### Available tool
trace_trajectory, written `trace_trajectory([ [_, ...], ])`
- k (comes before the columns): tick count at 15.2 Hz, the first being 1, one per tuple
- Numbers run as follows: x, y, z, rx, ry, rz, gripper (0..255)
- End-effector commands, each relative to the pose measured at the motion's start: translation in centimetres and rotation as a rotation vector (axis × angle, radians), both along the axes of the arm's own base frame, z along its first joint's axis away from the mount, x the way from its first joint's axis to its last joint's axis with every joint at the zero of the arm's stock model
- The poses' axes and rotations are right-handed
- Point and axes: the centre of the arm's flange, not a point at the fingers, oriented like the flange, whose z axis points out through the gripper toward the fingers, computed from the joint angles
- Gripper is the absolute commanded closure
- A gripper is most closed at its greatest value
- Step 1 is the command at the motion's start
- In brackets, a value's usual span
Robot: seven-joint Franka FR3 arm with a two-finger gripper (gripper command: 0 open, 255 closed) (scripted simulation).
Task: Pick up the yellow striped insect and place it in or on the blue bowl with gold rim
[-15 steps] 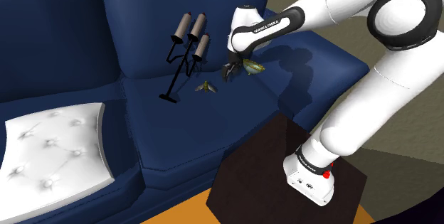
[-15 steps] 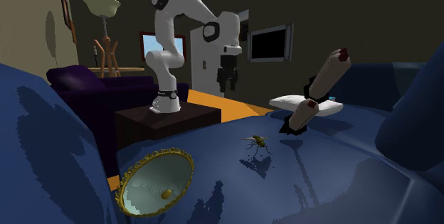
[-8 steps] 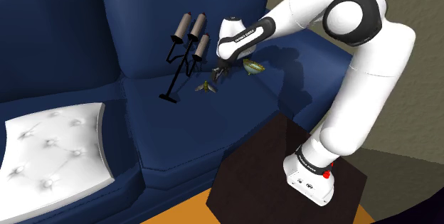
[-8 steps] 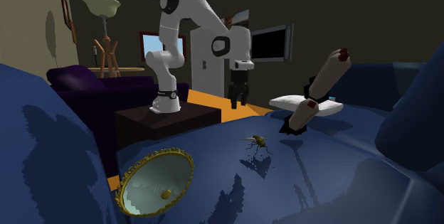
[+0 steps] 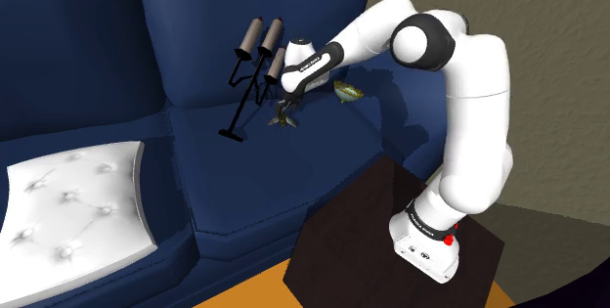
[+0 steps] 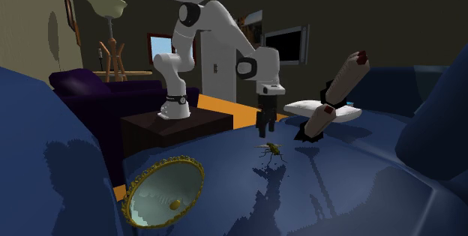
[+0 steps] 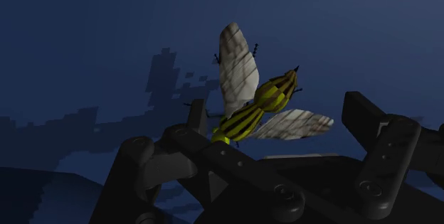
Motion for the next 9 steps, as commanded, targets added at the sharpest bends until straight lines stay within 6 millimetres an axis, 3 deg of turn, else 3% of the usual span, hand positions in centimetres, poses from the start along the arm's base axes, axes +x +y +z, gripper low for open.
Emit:
trace_trajectory([
  [1, 0.9, -0.3, -0.9, 0.0, -0.005, -0.002, 0],
  [9, 1.1, -0.4, -4.9, 0.0, -0.005, -0.002, 0],
])
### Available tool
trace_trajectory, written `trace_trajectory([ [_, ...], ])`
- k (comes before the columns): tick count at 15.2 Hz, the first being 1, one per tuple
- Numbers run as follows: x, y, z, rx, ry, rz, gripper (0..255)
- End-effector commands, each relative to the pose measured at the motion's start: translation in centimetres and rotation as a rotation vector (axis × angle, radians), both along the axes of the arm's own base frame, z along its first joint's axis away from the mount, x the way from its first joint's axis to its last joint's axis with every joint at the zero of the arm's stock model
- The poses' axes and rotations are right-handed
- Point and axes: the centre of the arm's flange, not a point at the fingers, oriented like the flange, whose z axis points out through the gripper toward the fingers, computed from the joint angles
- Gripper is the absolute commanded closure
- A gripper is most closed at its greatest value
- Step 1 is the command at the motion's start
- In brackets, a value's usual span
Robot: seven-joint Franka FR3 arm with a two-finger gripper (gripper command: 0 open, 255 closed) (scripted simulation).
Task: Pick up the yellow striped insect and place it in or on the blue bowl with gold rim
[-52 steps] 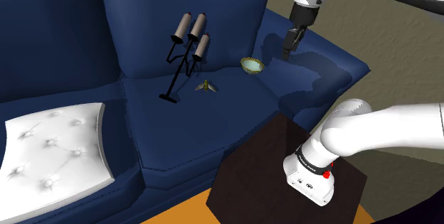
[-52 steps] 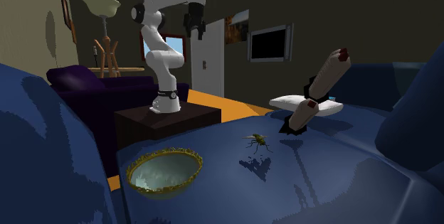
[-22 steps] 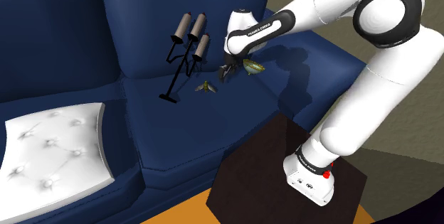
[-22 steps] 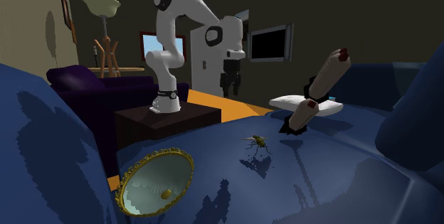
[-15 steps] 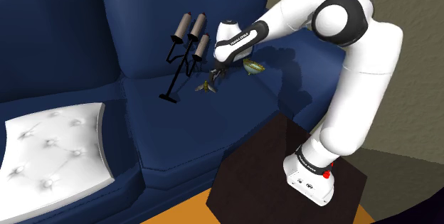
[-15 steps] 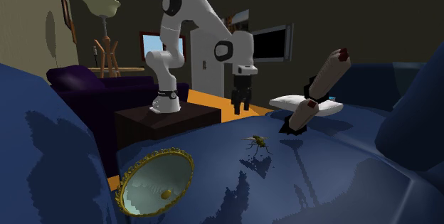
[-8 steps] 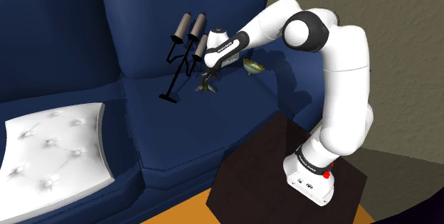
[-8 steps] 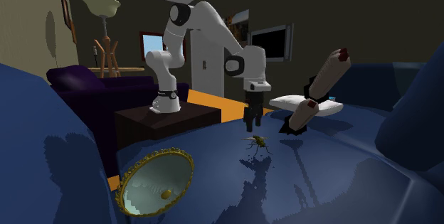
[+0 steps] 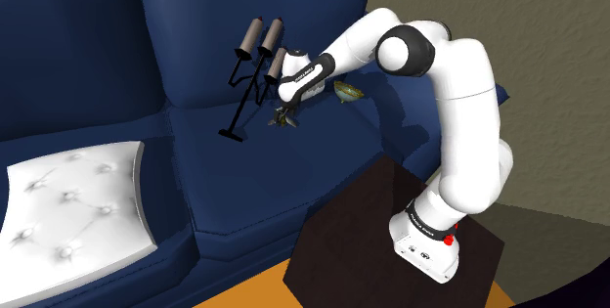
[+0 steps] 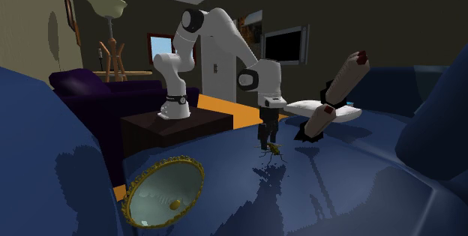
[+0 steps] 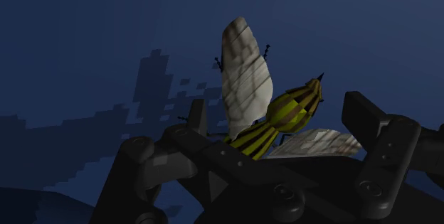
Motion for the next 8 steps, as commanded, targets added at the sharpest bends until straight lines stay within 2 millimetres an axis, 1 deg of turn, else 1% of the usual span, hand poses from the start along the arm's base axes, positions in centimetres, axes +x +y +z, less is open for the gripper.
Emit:
trace_trajectory([
  [1, 0.03, -0.09, -0.32, 0.0, -0.001, 0.0, 0],
  [7, 0.02, -0.09, -0.32, 0.0, -0.001, 0.0, 0],
  [8, 0.02, -0.09, -0.32, 0.0, -0.001, 0.0, 255],
])
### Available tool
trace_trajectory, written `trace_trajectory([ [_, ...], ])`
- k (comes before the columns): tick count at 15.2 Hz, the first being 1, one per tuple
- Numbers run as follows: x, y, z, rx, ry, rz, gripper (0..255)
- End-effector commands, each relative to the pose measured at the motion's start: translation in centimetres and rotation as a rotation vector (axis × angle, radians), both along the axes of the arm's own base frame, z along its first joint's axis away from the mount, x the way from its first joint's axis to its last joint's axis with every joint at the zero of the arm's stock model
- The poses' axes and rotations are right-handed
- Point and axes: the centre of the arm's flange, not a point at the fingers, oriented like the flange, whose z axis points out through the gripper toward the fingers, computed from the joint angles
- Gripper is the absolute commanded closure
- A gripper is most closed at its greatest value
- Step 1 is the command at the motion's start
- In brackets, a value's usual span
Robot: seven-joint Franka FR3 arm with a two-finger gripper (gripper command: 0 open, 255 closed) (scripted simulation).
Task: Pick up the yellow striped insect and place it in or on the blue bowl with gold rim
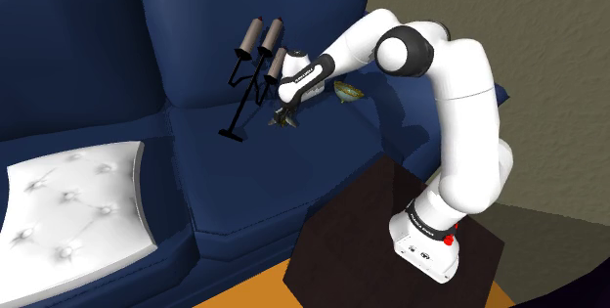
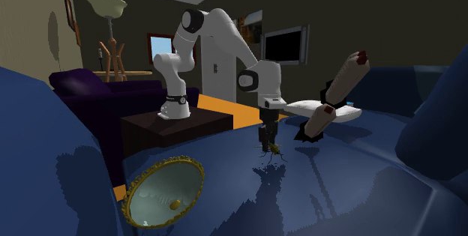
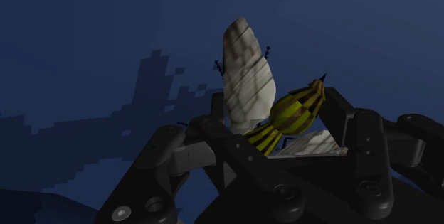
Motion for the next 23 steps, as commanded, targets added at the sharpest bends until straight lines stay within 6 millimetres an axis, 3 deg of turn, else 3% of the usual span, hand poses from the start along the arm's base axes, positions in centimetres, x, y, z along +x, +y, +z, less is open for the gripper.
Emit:
trace_trajectory([
  [1, 0.0, 0.0, 0.0, 0.0, 0.0, 0.0, 255],
  [9, 0.0, 0.0, 0.0, 0.0, 0.0, 0.0, 255],
  [23, 0.0, 0.0, 7.4, 0.0, 0.0, 0.0, 255],
])
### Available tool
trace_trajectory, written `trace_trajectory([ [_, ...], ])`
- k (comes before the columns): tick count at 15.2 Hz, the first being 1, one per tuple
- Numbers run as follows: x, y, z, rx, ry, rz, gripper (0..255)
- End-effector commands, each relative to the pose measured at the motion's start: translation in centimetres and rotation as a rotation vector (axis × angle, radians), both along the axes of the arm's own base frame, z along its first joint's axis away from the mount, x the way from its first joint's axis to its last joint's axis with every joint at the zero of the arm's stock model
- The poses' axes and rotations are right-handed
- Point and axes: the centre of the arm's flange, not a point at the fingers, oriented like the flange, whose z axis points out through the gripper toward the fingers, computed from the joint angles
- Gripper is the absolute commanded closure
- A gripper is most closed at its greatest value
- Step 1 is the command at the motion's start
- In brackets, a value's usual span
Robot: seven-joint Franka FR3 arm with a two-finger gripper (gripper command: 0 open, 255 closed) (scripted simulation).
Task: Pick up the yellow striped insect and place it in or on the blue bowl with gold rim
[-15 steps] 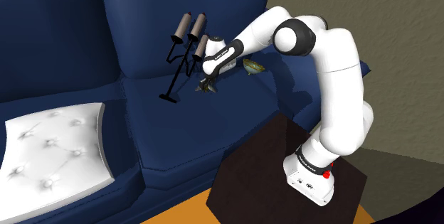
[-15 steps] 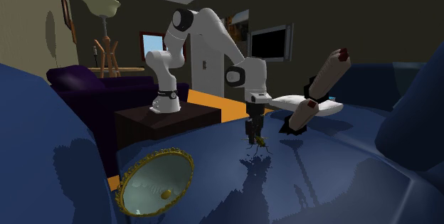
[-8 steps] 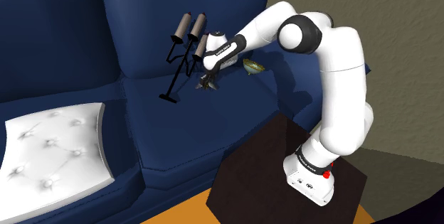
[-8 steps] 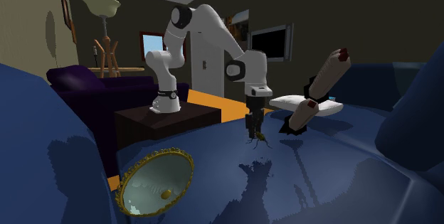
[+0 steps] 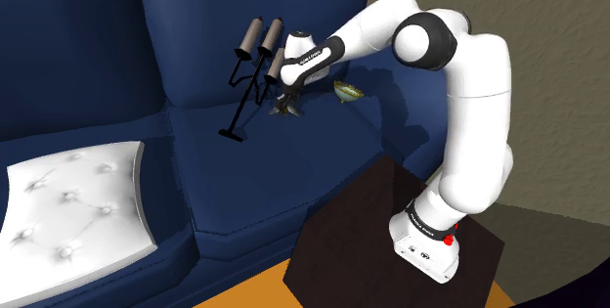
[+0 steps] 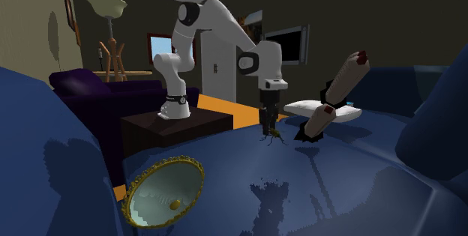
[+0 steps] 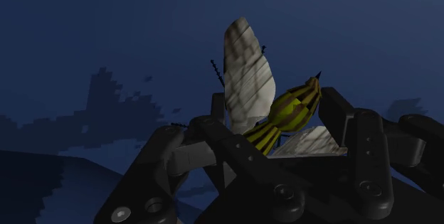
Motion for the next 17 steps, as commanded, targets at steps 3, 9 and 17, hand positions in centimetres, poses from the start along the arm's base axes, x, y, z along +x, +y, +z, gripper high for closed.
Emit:
trace_trajectory([
  [3, 0.0, 0.0, 2.1, 0.0, 0.0, 0.0, 255],
  [9, 0.0, 0.0, 5.3, 0.0, 0.0, 0.0, 255],
  [17, 0.0, 0.0, 9.5, 0.0, 0.0, 0.0, 255],
])
